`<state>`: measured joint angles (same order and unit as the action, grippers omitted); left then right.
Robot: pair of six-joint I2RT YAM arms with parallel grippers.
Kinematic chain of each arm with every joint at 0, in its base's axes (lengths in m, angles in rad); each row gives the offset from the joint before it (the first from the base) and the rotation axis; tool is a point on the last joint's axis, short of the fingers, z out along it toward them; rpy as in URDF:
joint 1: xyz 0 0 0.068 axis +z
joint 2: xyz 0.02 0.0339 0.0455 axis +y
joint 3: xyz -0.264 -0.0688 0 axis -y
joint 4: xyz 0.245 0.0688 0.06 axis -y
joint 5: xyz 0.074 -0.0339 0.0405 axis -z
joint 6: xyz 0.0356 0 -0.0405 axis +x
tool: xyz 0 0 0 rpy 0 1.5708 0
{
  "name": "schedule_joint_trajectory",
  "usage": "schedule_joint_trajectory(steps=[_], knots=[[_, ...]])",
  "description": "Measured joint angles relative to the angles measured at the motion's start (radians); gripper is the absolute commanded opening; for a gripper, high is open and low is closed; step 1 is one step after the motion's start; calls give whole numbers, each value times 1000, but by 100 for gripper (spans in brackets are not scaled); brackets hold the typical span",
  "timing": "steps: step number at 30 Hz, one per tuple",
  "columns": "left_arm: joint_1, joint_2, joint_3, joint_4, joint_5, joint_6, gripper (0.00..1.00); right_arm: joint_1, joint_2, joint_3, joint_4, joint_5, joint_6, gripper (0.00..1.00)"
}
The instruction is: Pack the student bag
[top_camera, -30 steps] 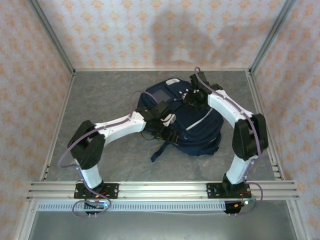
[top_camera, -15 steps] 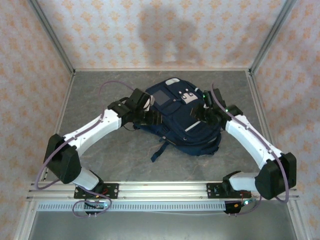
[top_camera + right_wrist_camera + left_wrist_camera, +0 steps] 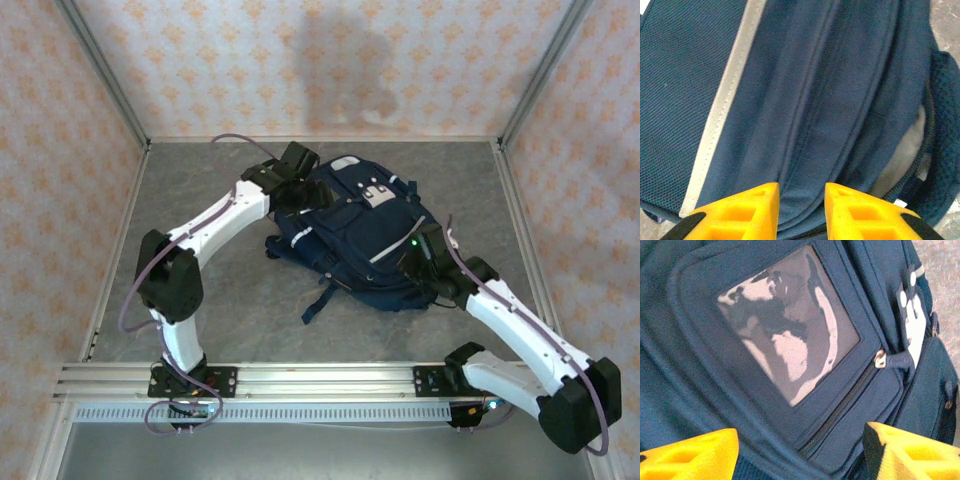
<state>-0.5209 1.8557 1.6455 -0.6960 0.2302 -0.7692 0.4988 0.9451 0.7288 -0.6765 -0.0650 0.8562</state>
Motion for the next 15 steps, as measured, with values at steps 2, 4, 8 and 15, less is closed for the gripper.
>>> schedule_joint_trajectory(steps=[2, 4, 8, 15], knots=[[0, 35, 18, -7, 0, -37, 67, 0, -37, -18, -4, 8, 28, 29], [0, 63, 23, -27, -3, -70, 66, 0, -63, -24, -9, 14, 48, 29], [0, 61, 10, -44, -14, -129, 67, 0, -94, -24, -19, 19, 74, 30], [0, -80, -112, -36, -22, -241, 67, 0, -163, -72, -17, 29, 121, 30]])
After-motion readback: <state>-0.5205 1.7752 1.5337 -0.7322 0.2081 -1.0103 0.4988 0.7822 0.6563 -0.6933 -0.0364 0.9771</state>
